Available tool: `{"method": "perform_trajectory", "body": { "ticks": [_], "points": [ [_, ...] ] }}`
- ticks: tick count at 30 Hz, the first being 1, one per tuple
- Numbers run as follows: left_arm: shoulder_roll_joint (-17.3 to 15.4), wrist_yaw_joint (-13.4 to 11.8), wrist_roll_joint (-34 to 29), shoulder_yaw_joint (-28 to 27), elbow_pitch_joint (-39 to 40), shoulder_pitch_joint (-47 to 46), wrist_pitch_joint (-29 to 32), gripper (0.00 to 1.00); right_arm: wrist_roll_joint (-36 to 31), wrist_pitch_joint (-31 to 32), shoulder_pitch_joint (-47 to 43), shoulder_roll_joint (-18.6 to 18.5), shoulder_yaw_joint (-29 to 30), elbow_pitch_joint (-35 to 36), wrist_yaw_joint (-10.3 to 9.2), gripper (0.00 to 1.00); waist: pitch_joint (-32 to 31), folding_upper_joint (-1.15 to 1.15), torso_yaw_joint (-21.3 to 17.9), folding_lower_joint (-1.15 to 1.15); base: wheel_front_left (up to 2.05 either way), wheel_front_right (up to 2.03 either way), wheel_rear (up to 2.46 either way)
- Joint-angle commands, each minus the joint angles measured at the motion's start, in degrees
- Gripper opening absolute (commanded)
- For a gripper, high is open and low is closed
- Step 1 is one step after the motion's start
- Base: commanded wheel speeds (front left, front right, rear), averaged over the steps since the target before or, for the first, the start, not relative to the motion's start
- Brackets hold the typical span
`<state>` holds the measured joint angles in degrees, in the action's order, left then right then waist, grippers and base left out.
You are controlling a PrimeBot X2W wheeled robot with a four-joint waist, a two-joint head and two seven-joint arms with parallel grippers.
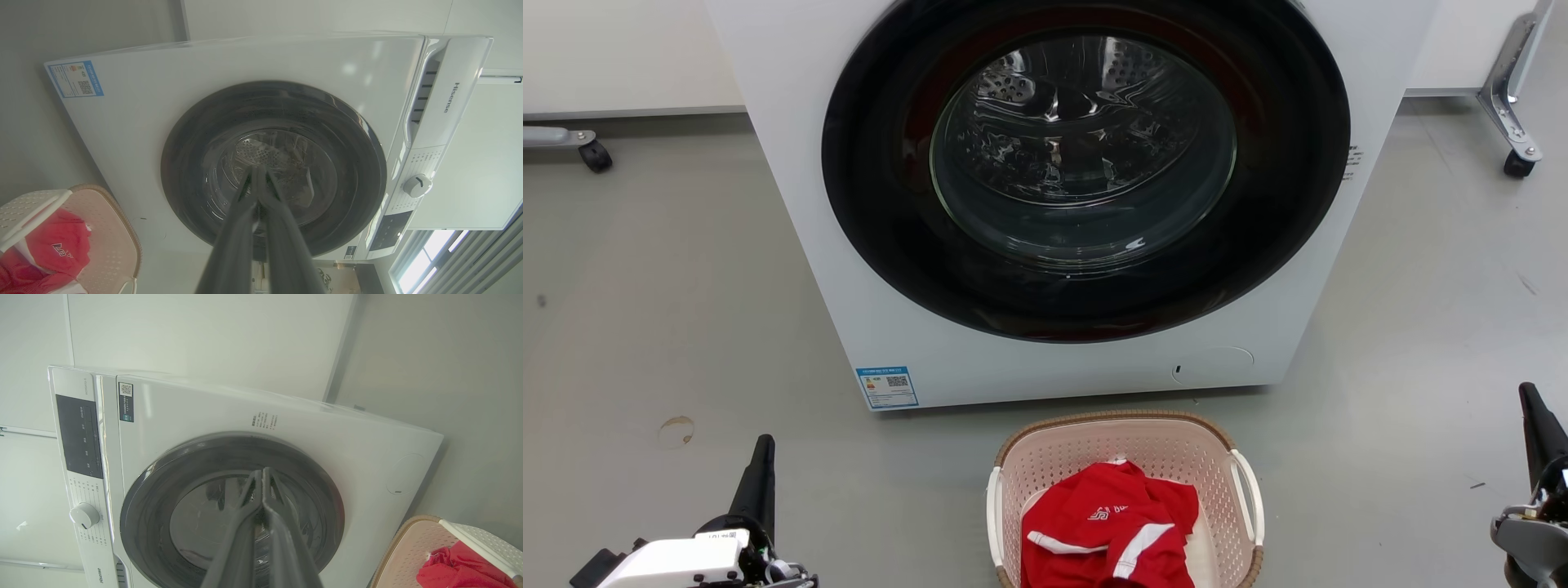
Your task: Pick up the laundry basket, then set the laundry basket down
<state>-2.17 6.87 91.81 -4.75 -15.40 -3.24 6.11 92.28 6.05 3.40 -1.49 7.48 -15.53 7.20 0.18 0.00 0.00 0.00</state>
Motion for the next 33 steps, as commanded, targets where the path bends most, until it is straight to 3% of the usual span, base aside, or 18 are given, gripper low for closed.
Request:
{"method": "perform_trajectory", "body": {
  "ticks": [1,30,31,33],
  "points": [
    [-0.71,0.62,0.38,-1.75,1.37,-2.95,0.36,0.0,-0.11,0.44,2.79,-1.39,-0.96,1.51,0.29,0.0,0.0,0.0,0.0,0.0,0.0,0.0,0.0],
    [-0.71,0.62,0.38,-1.75,1.37,-2.95,0.36,0.0,-0.11,0.43,2.79,-1.39,-0.96,1.51,0.29,0.0,0.0,0.0,0.0,0.0,0.0,0.0,0.0],
    [0.0,0.0,0.0,0.0,0.0,0.0,0.0,1.0,0.0,0.0,0.0,0.0,0.0,0.0,0.0,1.0,0.0,0.0,0.0,0.0,0.0,0.0,0.0],
    [0.05,-0.05,-0.04,0.12,-0.26,0.17,-0.17,1.0,0.03,-0.06,-0.2,0.15,-0.06,-0.15,0.0,1.0,0.0,0.0,0.0,0.0,0.0,0.0,0.0]
  ]
}}
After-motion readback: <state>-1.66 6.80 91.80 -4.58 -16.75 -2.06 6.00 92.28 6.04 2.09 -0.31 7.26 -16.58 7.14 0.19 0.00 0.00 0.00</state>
